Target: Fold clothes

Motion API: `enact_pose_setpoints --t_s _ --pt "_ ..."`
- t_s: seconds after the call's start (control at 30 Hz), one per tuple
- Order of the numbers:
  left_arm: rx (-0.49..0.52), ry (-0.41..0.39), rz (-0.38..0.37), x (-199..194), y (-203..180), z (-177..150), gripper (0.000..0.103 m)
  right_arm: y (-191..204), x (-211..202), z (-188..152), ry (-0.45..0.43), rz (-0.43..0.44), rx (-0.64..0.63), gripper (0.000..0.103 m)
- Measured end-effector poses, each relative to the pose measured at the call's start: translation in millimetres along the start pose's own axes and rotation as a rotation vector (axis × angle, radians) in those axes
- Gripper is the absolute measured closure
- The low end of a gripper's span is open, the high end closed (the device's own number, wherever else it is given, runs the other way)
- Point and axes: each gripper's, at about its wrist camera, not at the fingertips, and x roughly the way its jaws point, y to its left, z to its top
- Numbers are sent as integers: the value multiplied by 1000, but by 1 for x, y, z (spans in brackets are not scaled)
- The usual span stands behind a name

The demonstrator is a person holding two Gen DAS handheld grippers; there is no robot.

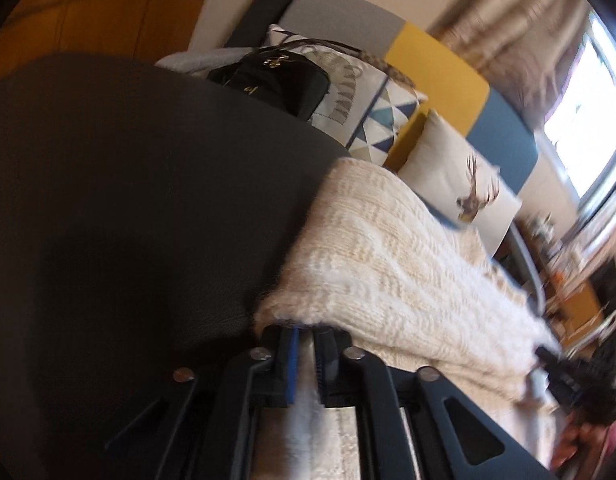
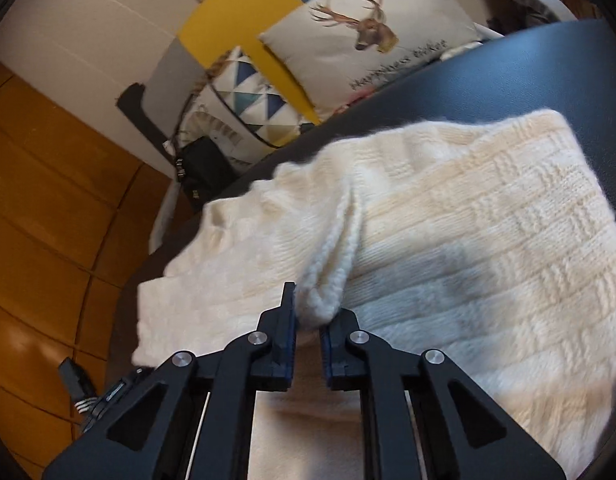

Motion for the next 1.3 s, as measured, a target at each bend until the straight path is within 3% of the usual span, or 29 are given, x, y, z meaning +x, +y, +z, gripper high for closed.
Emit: enact_pose_setpoints --t_s 0.3,0.43,0.6,0.7,0.83,1.07,1.2,1.3 --pt "3 -36 35 -5 2 -3 100 19 -17 -12 -28 82 -14 92" --pt "1 -51 51 -7 4 -4 101 23 -13 -18 -17 50 -56 92" --pt "-25 -54 26 -7 9 -3 101 30 -17 -20 -17 147 -34 92" --pt "-55 -54 -4 -7 15 -3 101 35 -17 -15 -37 78 -56 92" --pt "-64 -56 -12 -7 17 -4 101 17 2 -12 -14 -78 -79 92" --pt "-65 -49 -14 -6 18 -2 101 -8 10 -17 -50 -39 -6 91" --pt "28 -48 65 -13 -1 -1 101 -23 4 -23 -99 77 59 90" --pt "157 -88 146 -20 -26 -1 100 -22 4 -17 -65 86 98 90"
